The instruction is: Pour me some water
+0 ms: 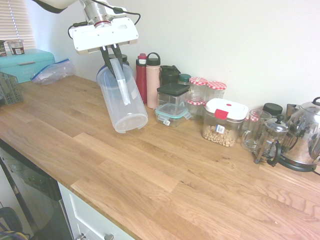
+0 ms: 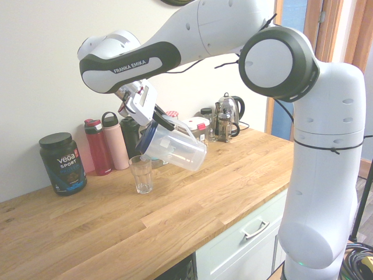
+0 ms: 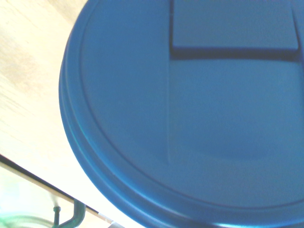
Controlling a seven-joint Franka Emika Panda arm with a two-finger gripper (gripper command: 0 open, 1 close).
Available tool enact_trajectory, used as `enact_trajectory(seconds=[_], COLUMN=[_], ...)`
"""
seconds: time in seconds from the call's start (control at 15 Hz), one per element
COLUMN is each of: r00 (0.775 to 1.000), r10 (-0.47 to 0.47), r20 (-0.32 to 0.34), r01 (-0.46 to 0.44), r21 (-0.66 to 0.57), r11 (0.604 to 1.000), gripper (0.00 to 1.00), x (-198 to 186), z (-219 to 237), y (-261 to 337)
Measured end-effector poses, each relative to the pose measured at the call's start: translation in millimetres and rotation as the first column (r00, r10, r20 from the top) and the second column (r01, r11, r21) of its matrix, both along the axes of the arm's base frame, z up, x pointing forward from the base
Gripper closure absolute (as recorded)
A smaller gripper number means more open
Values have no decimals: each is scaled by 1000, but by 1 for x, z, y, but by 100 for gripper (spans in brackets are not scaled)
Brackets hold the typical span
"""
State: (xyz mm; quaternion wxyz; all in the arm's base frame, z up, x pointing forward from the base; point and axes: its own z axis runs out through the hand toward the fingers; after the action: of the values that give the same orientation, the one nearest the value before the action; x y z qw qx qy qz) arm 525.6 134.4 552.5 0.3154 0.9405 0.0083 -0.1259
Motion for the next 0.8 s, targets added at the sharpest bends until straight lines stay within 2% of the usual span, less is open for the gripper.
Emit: enact_trajectory(seconds=[0.2, 0.8], r00=[1000, 999], r10=[7, 9], r20=[-26, -42], r01=[-7, -11], r21=[-19, -41], r11=[1000, 999], gripper=[100, 100], x=[10, 29], z=[-13, -26], y=[6, 2])
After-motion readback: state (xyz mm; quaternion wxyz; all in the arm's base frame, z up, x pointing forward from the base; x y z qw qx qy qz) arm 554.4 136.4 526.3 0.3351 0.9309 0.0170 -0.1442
